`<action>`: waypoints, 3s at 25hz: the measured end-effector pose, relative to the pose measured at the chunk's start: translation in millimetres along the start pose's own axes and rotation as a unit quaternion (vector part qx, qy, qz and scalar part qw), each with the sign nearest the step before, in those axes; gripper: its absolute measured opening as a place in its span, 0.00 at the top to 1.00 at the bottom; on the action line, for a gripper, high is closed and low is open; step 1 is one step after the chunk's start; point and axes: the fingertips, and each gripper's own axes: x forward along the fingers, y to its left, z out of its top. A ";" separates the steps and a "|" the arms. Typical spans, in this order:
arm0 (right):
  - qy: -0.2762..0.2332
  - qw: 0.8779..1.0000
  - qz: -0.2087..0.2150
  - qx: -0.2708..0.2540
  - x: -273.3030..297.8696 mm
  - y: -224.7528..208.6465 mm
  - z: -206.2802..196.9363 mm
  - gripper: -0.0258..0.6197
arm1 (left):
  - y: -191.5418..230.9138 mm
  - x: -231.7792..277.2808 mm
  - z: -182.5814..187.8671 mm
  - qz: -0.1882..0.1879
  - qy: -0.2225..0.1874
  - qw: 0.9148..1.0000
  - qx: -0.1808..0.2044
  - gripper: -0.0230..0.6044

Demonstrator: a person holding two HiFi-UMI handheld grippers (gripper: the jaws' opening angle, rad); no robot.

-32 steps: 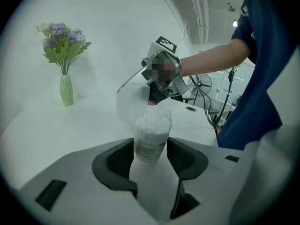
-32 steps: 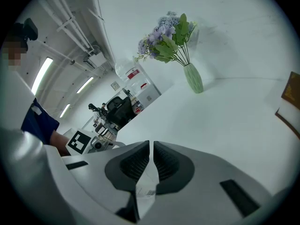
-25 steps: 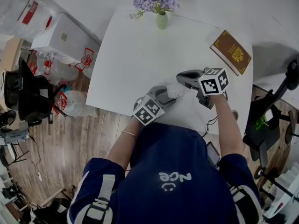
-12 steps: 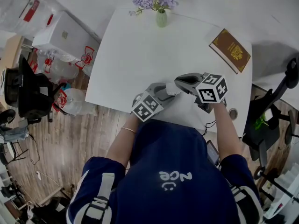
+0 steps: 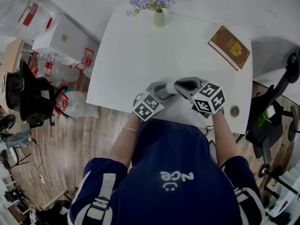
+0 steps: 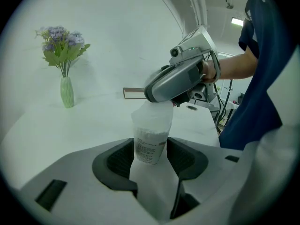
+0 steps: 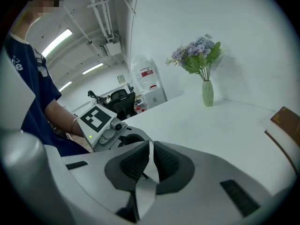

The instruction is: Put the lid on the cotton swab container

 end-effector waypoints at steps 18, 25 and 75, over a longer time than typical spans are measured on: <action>-0.033 0.986 -0.140 -0.084 -1.3 13.7 -10.3 0.87 | -1.0 0.0 -0.6 0.006 -0.001 1.000 0.004 0.58; -0.043 0.978 -0.174 -0.105 0.0 17.5 -10.3 0.87 | -1.7 -0.8 -1.7 0.006 0.002 1.000 0.002 0.58; -0.151 0.953 -0.263 -0.014 -123.2 32.2 -88.4 0.87 | -73.4 -110.6 35.3 0.195 -0.239 0.941 -0.142 0.91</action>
